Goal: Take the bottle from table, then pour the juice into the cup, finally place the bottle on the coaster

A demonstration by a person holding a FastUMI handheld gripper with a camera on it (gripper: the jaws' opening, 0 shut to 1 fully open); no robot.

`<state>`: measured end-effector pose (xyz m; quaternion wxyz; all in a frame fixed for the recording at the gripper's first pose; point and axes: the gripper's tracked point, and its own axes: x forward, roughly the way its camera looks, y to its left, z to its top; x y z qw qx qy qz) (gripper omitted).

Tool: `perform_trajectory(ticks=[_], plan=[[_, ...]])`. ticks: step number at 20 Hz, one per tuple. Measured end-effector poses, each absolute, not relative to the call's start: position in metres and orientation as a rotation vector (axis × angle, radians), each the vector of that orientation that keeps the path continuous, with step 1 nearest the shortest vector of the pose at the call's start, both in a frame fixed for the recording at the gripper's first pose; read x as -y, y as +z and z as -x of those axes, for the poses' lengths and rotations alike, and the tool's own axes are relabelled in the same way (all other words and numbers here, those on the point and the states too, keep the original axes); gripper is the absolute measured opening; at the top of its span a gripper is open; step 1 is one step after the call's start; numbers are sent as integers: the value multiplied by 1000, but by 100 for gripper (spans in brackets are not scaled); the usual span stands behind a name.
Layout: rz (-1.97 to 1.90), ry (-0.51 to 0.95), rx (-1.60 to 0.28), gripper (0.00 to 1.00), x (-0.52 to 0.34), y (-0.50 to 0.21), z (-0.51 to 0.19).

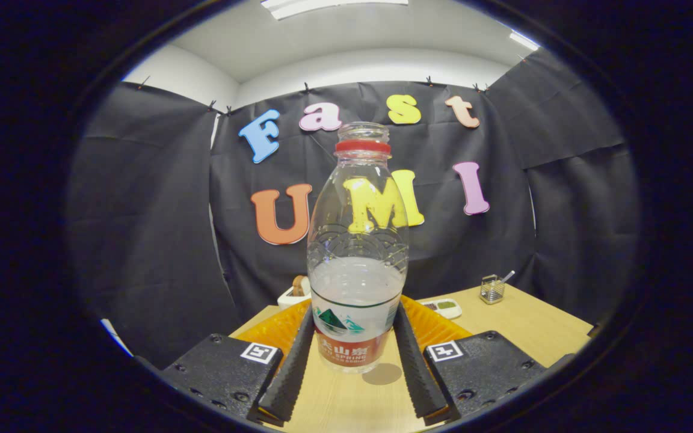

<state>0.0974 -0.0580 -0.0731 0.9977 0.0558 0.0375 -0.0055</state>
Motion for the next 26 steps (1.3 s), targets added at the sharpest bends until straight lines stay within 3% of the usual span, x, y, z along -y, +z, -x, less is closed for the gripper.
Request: perform_trajectory(ticks=[11,26], plan=[[-88,-109,-114,77,81,-134,-161],[27,-63,-302,78,69,-275,-248]])
